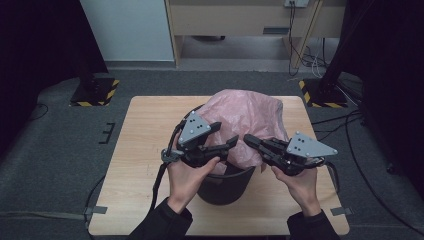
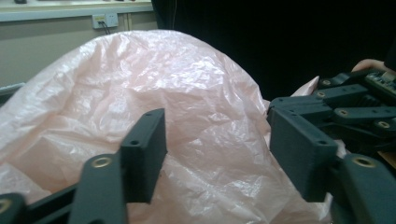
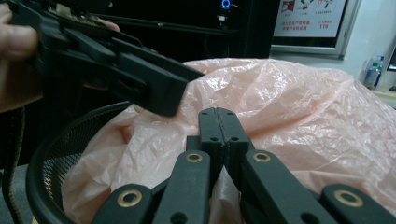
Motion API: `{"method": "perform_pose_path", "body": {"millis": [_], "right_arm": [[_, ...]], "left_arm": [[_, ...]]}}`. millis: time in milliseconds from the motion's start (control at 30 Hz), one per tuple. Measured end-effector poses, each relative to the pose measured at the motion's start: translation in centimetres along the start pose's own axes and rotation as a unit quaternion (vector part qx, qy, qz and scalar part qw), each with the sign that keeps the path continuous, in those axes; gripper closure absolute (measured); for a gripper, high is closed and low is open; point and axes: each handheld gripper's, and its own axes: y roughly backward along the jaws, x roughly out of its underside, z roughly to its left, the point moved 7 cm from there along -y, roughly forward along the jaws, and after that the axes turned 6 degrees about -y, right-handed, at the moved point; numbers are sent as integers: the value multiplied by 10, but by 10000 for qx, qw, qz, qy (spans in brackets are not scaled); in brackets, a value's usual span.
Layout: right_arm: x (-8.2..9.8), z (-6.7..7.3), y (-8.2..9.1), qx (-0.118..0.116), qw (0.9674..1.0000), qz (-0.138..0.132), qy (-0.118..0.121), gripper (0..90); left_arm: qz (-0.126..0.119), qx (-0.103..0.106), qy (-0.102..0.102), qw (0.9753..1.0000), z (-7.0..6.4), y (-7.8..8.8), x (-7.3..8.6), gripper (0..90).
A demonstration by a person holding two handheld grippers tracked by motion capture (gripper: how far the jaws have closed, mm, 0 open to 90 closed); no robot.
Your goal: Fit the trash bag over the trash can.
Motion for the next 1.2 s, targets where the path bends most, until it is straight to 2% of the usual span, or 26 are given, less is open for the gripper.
{"method": "perform_pose_path", "body": {"millis": [100, 233, 400, 500, 600, 667, 733, 833, 900, 967, 1100, 1200], "right_arm": [[0, 2, -2, -31, 10000, -5, 10, 900], [0, 4, -5, -76, 10000, -5, -7, 900], [1, 6, -4, -152, 9999, 39, -58, 877], [-4, 6, -1, -237, 9994, -43, -257, 810], [-16, 1, 8, -174, 9986, -275, -425, 688], [-23, -7, 14, -18, 9980, -414, -480, 594], [-31, -22, 23, 261, 9959, -584, -639, 502], [-33, -39, 30, 606, 9934, -633, -741, 402], [-28, -50, 33, 823, 9914, -608, -817, 359], [-20, -58, 33, 931, 9895, -546, -959, 331], [-6, -64, 29, 918, 9876, -478, -1177, 318], [-4, -64, 28, 902, 9874, -478, -1206, 314]], "left_arm": [[-27, 77, -7, 10000, -2, 0, 2, 513], [41, 188, 10, 9998, -6, -2, 7, 712], [105, 249, 157, 9995, -7, -2, 10, 900], [82, 263, 209, 9994, -6, 1, 10, 900], [19, 306, 263, 9992, -4, 9, 10, 900], [-35, 298, 313, 9991, -1, 16, 11, 900], [-55, 250, 353, 9990, 4, 23, 14, 900], [-46, 183, 456, 9988, 13, 31, 20, 900], [-26, 139, 544, 9984, 20, 36, 25, 900], [1, 90, 616, 9981, 26, 42, 30, 900], [4, 24, 740, 9973, 36, 51, 37, 900], [14, -57, 793, 9968, 43, 56, 40, 900]]}}
